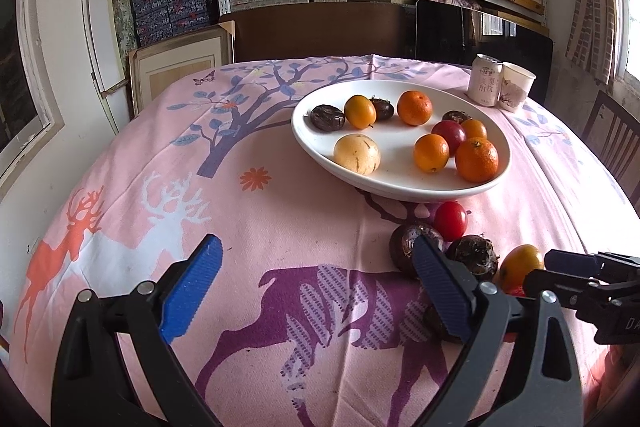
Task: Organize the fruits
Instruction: 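Grasp a small orange fruit with the right gripper while the left gripper reaches the dark fruits, then grasp a dark brown fruit with the left gripper while the right gripper grasps a mandarin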
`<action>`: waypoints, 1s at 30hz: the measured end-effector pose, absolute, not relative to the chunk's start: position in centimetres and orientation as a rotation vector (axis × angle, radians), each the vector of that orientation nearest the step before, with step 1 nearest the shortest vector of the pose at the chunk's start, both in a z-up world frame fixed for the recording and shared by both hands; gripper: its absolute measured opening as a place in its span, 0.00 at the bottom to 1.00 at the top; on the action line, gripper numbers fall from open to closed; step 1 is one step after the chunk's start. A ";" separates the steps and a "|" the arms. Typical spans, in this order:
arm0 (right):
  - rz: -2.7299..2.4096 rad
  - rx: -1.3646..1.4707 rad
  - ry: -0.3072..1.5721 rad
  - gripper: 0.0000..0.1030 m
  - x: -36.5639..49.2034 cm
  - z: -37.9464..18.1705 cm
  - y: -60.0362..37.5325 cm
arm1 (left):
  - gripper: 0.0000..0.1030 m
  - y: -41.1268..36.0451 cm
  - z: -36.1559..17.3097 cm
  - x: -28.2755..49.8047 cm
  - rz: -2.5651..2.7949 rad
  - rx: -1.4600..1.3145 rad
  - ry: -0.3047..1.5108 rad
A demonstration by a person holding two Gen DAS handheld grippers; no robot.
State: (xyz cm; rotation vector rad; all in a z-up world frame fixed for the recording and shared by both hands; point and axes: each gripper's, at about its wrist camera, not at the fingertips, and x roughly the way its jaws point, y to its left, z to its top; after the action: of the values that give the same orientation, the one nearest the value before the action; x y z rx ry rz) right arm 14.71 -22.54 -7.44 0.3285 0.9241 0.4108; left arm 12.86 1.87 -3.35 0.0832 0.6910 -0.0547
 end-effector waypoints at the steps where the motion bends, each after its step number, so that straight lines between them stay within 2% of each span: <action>1: 0.427 0.348 0.930 0.68 14.8 -7.5 -22.6 | 0.91 1.8 -3.4 12.9 -0.057 0.087 0.693; 3: 0.458 0.394 0.946 0.62 15.0 -7.8 -22.8 | 0.91 1.5 -3.5 12.8 -0.062 0.097 0.696; 11: 0.506 0.513 0.978 0.50 15.7 -8.5 -23.4 | 0.91 0.4 -4.2 12.7 -0.113 0.131 0.729; 13: 0.486 0.526 0.965 0.34 15.7 -8.3 -24.0 | 0.91 0.1 -4.4 12.6 -0.134 0.138 0.741; 23: 0.450 0.576 0.931 0.34 15.9 -7.8 -25.8 | 0.91 -1.5 -5.4 12.0 -0.267 0.153 0.802; 30: 0.437 0.573 0.928 0.34 15.7 -7.7 -25.9 | 0.93 -3.2 -7.5 12.8 -0.311 0.206 0.921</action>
State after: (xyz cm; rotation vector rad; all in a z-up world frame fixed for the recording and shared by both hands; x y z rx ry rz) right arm 15.73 -25.89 -7.69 0.5728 0.9275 0.4369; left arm 12.80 -3.19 -7.52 0.2057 0.9206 -0.3111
